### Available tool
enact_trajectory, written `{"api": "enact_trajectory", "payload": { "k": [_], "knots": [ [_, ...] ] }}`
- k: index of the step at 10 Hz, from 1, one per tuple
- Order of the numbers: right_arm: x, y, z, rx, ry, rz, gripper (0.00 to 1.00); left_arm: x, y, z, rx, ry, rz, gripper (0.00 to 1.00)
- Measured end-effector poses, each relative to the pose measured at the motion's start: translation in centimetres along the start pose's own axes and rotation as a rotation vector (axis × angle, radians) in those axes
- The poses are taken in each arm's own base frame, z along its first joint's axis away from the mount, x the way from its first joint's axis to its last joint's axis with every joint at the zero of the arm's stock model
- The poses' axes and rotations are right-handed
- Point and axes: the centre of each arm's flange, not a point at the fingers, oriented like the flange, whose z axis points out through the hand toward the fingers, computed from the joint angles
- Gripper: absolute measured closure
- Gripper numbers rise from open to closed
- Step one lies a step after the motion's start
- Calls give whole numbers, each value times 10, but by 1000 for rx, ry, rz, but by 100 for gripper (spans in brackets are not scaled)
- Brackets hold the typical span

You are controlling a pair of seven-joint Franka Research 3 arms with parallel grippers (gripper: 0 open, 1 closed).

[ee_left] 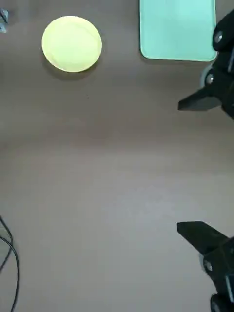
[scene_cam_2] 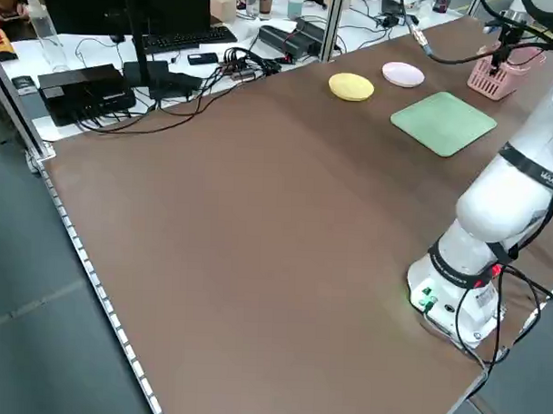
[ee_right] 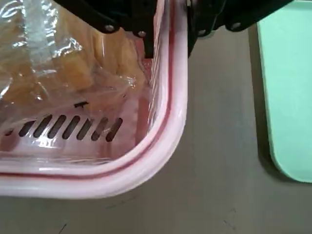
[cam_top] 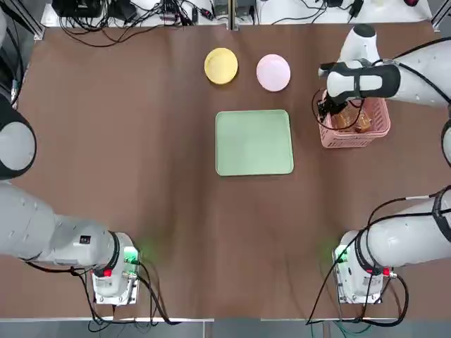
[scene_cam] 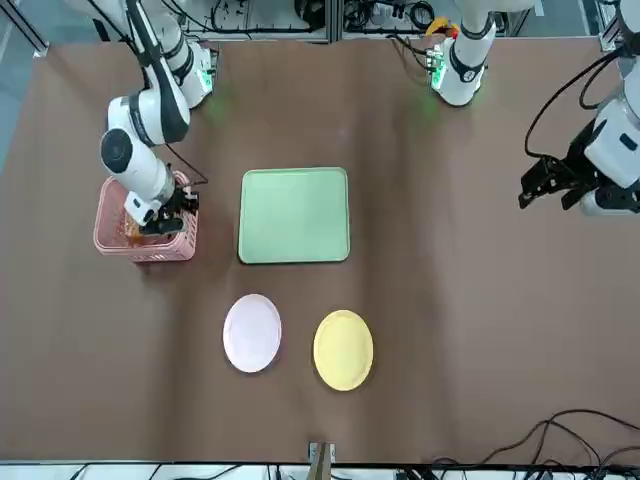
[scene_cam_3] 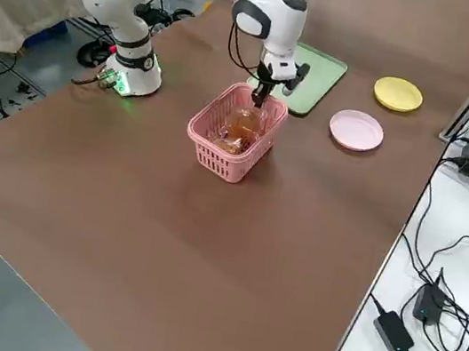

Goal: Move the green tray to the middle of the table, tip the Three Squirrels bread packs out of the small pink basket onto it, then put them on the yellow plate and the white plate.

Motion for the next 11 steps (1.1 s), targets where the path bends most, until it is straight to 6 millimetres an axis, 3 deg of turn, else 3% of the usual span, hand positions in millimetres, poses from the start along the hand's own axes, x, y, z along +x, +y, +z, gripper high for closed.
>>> {"api": "enact_trajectory", "payload": {
  "k": [1,4,6,8,11],
  "knots": [
    [0,1,0,0,-1,2,93,9,-4,3,0,1,-7,0],
    [0,1,0,0,-1,2,93,28,-11,32,5,-34,-21,0],
    [1,2,-5,1,5,5,93,31,-19,35,7,-40,-35,0],
    [4,4,-30,3,32,10,93,31,-19,32,6,-35,-35,0],
    [6,2,-85,5,61,8,93,31,-15,33,5,-39,-27,0]
  ]
}}
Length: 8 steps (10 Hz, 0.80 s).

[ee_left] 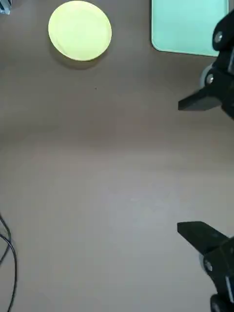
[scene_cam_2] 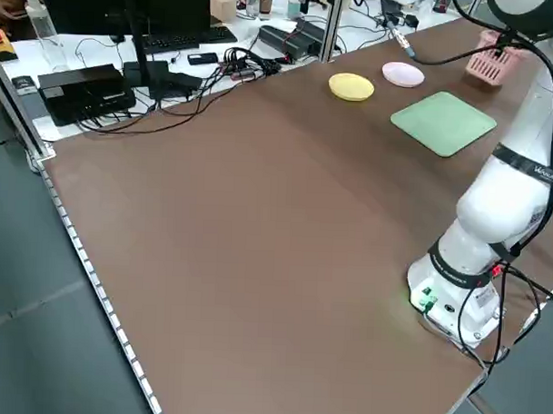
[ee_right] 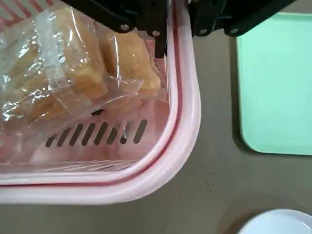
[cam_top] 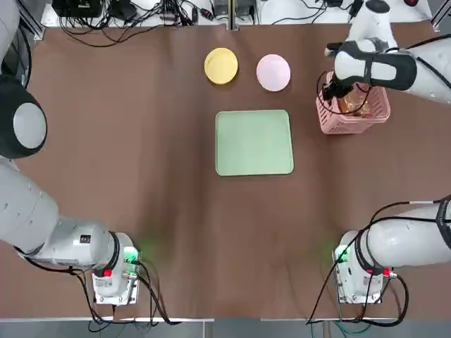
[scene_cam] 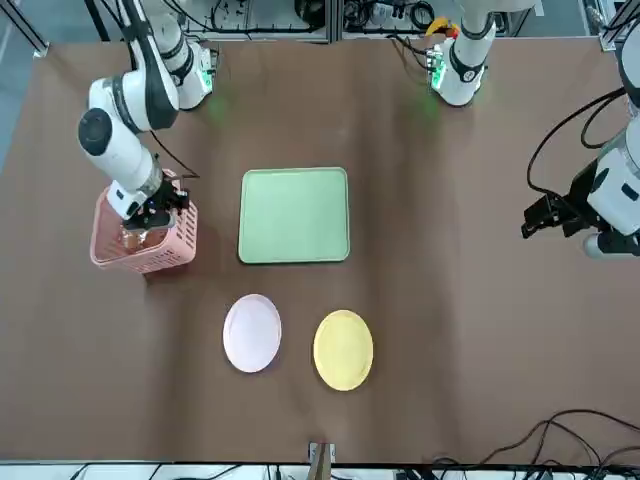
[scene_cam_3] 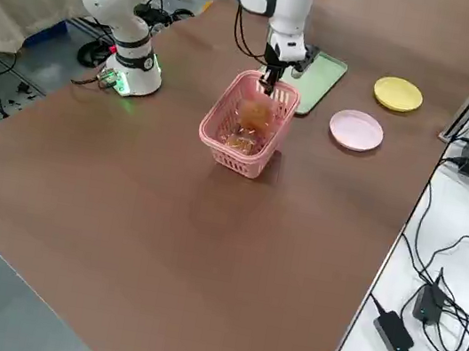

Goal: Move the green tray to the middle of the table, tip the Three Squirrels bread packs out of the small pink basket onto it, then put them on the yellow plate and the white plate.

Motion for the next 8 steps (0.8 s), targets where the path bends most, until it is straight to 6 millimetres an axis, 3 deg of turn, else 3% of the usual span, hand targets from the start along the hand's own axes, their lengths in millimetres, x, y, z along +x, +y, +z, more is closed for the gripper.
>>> {"api": "enact_trajectory", "payload": {
  "k": [2,4,5,8],
  "knots": [
    [6,-4,-39,2,-13,-5,93,1,-3,2,1,-3,-4,0],
    [14,-22,-80,36,-16,-17,93,2,-5,2,1,-4,-7,0],
    [14,-44,-90,76,-12,-33,93,2,-5,2,1,-4,-7,0],
    [0,-139,-101,226,44,-103,93,2,-6,2,1,-4,-8,0]
  ]
}}
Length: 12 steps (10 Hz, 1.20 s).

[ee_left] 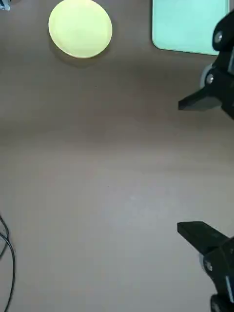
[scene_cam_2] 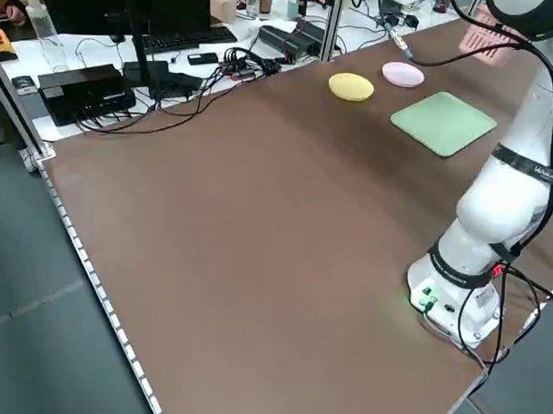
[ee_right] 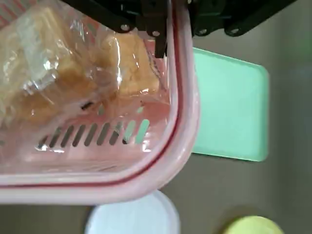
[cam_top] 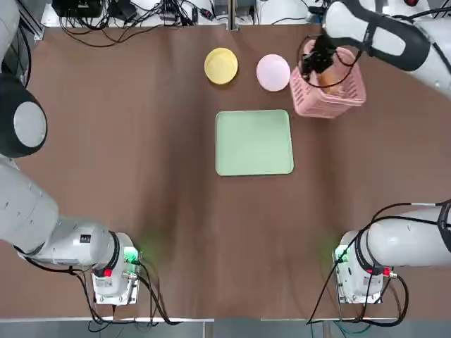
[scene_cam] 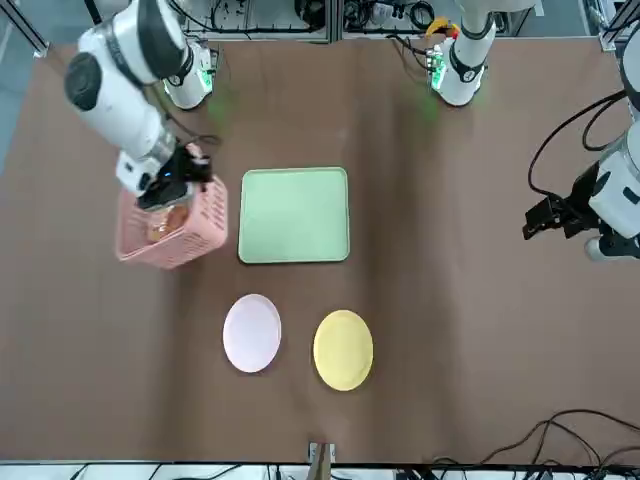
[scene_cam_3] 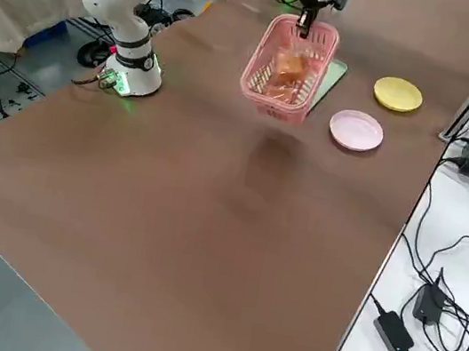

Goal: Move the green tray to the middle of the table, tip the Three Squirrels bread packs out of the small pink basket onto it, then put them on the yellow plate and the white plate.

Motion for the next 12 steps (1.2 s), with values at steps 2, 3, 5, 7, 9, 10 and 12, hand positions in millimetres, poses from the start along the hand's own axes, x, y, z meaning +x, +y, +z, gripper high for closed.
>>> {"api": "enact_trajectory", "payload": {
  "k": [2,3,5,7,9,10,12],
  "knots": [
    [-2,-43,3,144,57,18,93,0,-1,0,0,0,-1,0],
    [-1,-61,6,214,85,34,93,0,-1,0,0,0,-1,0],
    [-2,-97,21,345,126,81,93,1,-1,3,1,-4,-2,0],
    [0,-127,52,442,142,144,93,2,-2,6,1,-9,-4,0],
    [4,-151,86,482,153,180,93,3,-2,7,2,-10,-4,0],
    [8,-163,99,503,145,188,93,3,-3,7,2,-11,-5,0],
    [8,-185,119,530,143,190,93,3,-4,6,2,-10,-7,0]
  ]
}}
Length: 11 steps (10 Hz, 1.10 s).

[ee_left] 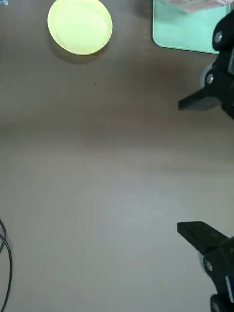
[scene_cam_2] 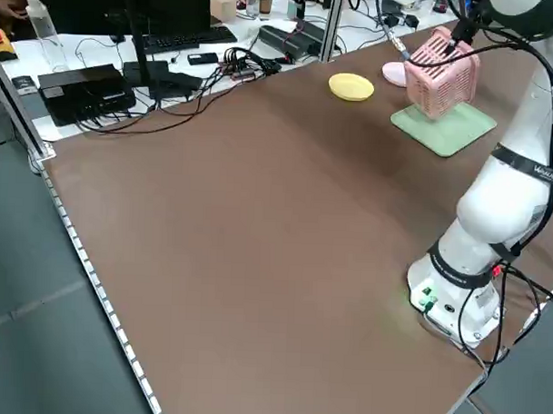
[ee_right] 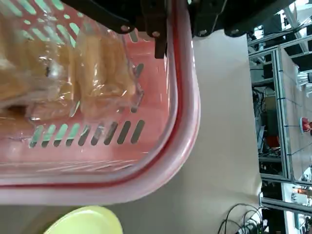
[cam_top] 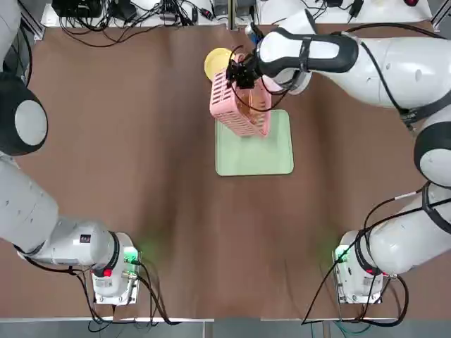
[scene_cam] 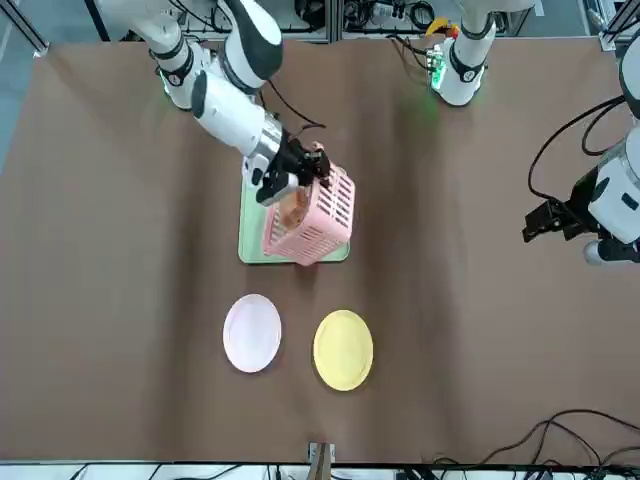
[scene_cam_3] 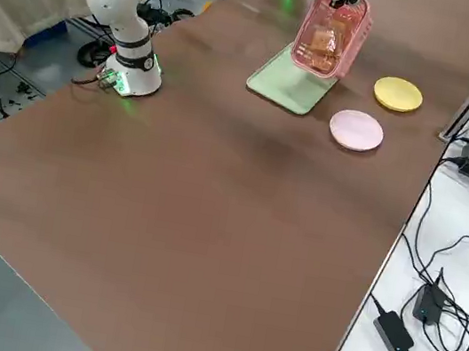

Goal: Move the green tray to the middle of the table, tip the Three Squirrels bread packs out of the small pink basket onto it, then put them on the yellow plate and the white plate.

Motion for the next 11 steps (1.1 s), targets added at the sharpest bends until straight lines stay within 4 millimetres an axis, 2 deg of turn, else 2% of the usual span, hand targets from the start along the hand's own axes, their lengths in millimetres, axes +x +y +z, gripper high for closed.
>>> {"api": "enact_trajectory", "payload": {
  "k": [3,5,8,11],
  "knots": [
    [-32,-22,20,40,-32,-5,93,1,-8,-1,0,1,-13,0],
    [-44,-27,29,48,-56,-6,93,1,-10,-1,0,2,-17,0],
    [-47,-23,47,54,-83,12,93,1,-12,-1,1,2,-19,0],
    [-38,-38,48,91,-80,14,93,1,-12,-1,1,3,-19,0]
  ]
}}
